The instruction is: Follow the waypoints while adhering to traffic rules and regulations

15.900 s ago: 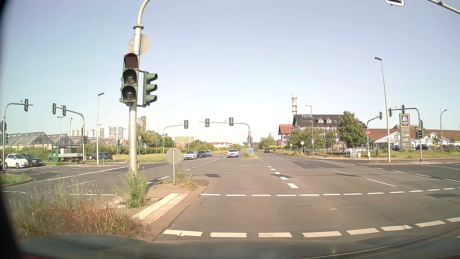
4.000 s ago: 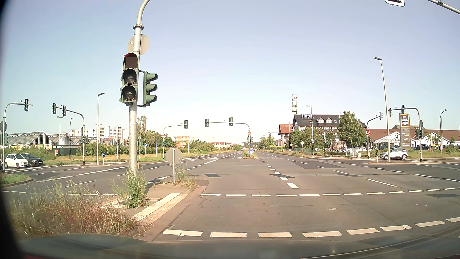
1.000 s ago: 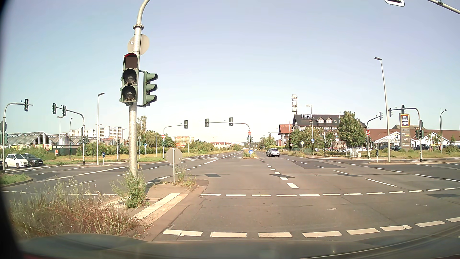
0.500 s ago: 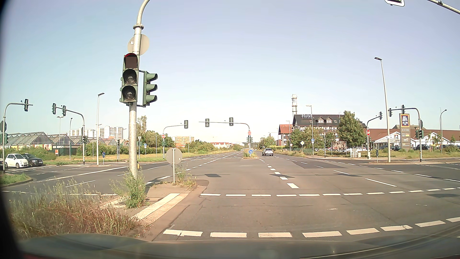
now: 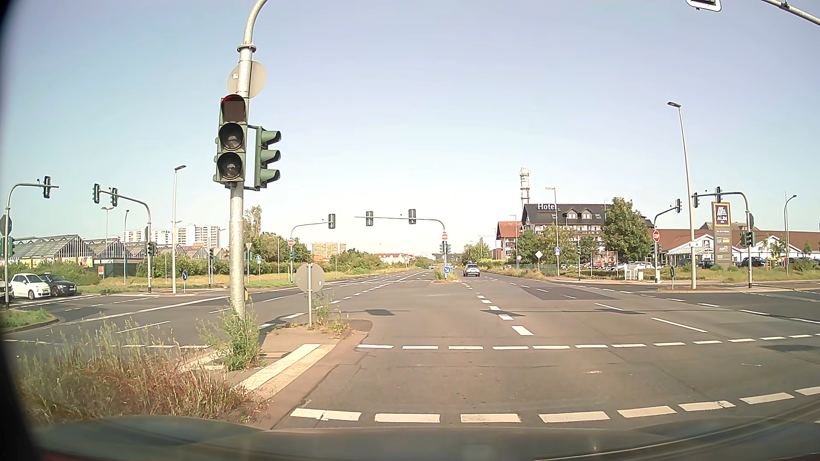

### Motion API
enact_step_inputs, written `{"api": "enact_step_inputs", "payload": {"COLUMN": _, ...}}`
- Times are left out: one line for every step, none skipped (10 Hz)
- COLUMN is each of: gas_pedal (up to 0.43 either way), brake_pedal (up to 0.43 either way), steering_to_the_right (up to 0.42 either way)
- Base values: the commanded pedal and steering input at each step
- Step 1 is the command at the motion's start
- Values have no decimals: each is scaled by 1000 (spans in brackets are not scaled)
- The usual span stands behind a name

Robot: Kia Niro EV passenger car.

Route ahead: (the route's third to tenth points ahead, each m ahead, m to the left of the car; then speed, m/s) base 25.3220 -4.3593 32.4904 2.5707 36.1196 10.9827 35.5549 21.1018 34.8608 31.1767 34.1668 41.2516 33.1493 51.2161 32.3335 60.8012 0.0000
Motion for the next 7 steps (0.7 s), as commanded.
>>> {"api": "enact_step_inputs", "payload": {"gas_pedal": 0, "brake_pedal": 299, "steering_to_the_right": -2}}
{"api": "enact_step_inputs", "payload": {"gas_pedal": 0, "brake_pedal": 299, "steering_to_the_right": -1}}
{"api": "enact_step_inputs", "payload": {"gas_pedal": 0, "brake_pedal": 293, "steering_to_the_right": -2}}
{"api": "enact_step_inputs", "payload": {"gas_pedal": 0, "brake_pedal": 299, "steering_to_the_right": -2}}
{"api": "enact_step_inputs", "payload": {"gas_pedal": 0, "brake_pedal": 299, "steering_to_the_right": -1}}
{"api": "enact_step_inputs", "payload": {"gas_pedal": 0, "brake_pedal": 293, "steering_to_the_right": -2}}
{"api": "enact_step_inputs", "payload": {"gas_pedal": 0, "brake_pedal": 293, "steering_to_the_right": -1}}
